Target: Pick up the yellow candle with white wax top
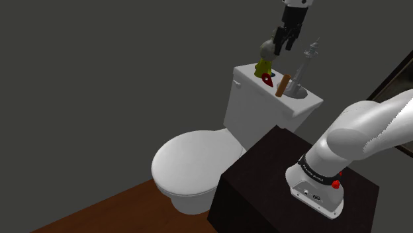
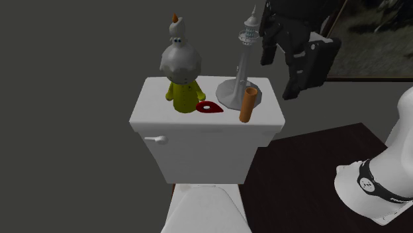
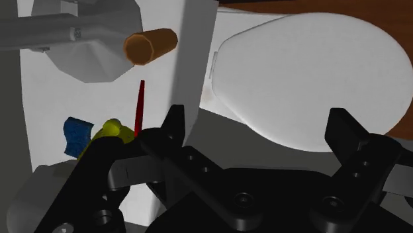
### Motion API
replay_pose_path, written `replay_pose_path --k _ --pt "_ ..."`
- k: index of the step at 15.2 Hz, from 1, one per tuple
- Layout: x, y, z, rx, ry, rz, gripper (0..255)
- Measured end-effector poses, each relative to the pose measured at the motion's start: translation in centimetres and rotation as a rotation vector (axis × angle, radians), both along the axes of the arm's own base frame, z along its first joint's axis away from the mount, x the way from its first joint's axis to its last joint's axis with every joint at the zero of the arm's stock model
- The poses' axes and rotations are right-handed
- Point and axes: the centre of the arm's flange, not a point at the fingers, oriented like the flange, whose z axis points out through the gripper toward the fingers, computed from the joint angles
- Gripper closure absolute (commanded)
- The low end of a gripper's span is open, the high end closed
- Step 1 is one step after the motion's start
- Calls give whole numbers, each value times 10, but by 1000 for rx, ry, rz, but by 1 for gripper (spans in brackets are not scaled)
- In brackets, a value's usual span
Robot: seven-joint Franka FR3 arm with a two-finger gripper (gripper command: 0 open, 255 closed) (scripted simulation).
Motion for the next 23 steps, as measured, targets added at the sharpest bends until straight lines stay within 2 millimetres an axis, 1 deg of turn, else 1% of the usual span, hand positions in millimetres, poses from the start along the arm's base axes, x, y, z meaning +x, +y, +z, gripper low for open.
replay_pose_path --k 3,5,6,7,8,9,11,16,17,19,20,23 --pt "19 -33 0 -25 -11 20 0" --pt "28 -51 6 -42 -19 34 0" --pt "35 -62 14 -50 -22 40 0" --pt "42 -71 11 -58 -25 47 0" --pt "49 -80 14 -66 -29 54 0" --pt "52 -92 14 -75 -34 61 0" --pt "67 -111 21 -91 -42 74 0" --pt "102 -155 29 -133 -61 108 0" --pt "110 -163 34 -141 -64 115 0" --pt "122 -182 38 -157 -72 128 0" --pt "124 -187 37 -161 -73 132 0" --pt "127 -191 26 -165 -74 135 0"
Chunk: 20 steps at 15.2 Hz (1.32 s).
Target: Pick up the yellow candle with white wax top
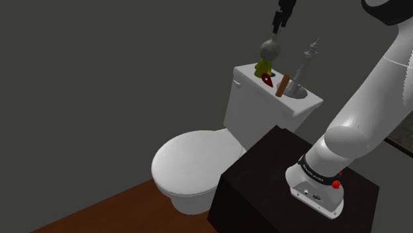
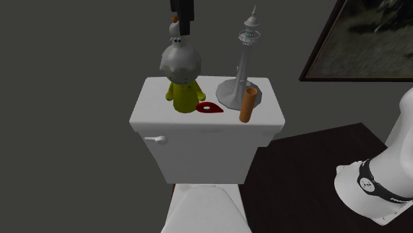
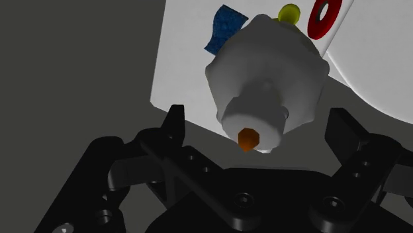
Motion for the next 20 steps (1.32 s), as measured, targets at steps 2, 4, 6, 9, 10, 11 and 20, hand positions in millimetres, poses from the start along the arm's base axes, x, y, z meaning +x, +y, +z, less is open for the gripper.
replay_pose_path --k 2,4,6,9,10,11,20 --pt "-1 0 -9 0 0 1 0" --pt "0 0 -18 0 0 1 0" --pt "-1 1 -23 -1 0 1 255" --pt "-1 2 -23 -2 -3 1 255" --pt "-1 2 -23 -2 -3 2 255" --pt "-1 2 -23 -2 -3 2 255" --pt "0 1 -3 0 1 1 255"
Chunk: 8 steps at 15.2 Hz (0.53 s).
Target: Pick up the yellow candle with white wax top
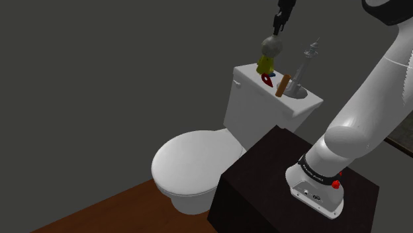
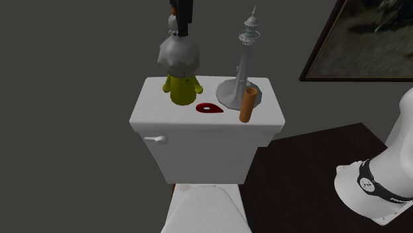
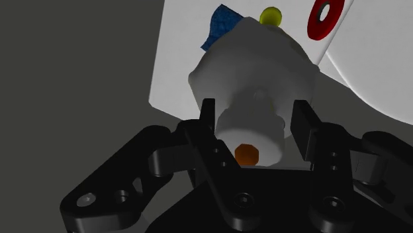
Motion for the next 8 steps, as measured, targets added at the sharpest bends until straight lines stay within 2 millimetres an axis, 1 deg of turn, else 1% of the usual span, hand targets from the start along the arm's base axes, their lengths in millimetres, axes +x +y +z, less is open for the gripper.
replay_pose_path --k 8 --pt "-1 1 42 0 0 0 255"
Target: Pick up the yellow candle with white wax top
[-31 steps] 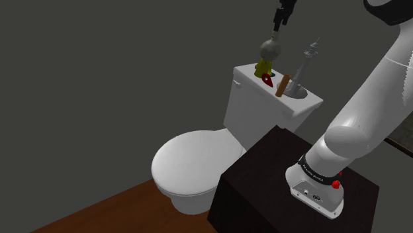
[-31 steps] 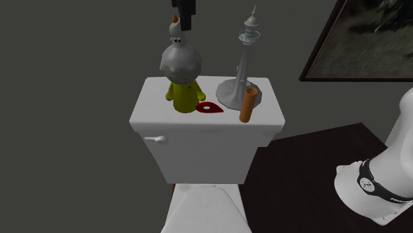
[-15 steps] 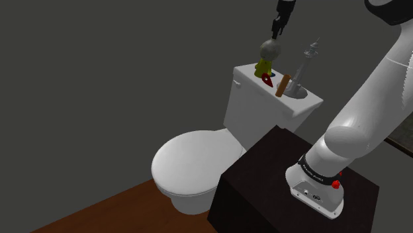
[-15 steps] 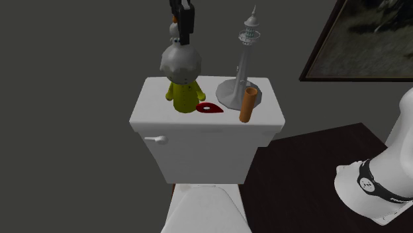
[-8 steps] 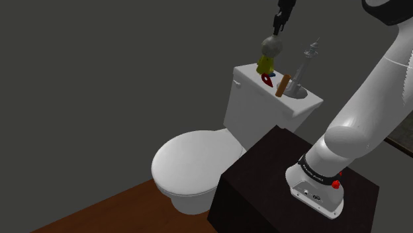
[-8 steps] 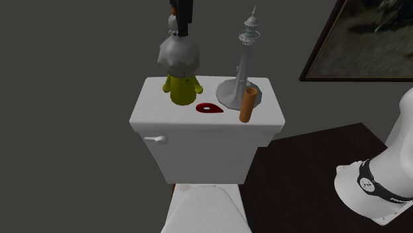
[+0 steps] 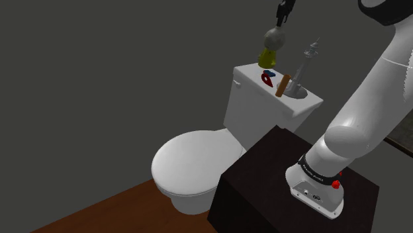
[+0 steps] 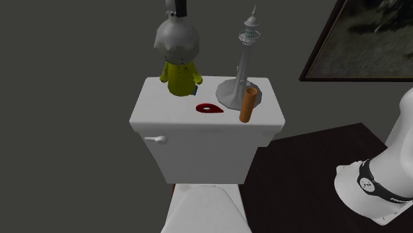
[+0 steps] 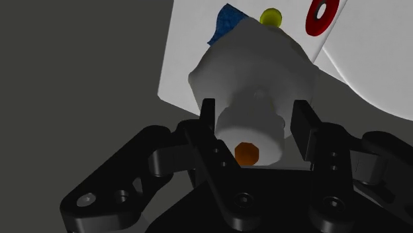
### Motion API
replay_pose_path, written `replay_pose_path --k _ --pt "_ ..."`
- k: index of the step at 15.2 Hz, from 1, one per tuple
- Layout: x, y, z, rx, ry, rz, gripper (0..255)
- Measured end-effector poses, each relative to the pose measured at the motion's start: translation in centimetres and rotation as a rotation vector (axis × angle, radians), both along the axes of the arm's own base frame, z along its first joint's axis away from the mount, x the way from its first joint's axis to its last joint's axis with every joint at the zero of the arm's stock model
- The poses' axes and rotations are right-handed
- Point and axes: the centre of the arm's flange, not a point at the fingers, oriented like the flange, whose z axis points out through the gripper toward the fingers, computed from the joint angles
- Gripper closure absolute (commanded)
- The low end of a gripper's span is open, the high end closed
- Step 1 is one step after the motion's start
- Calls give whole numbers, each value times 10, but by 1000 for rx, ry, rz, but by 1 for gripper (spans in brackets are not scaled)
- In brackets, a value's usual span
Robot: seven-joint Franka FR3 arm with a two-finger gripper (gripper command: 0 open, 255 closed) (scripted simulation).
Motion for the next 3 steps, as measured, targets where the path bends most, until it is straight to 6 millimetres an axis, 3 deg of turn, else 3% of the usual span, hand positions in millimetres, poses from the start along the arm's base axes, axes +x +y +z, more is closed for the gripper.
replay_pose_path --k 3 --pt "1 -1 14 0 0 0 255"
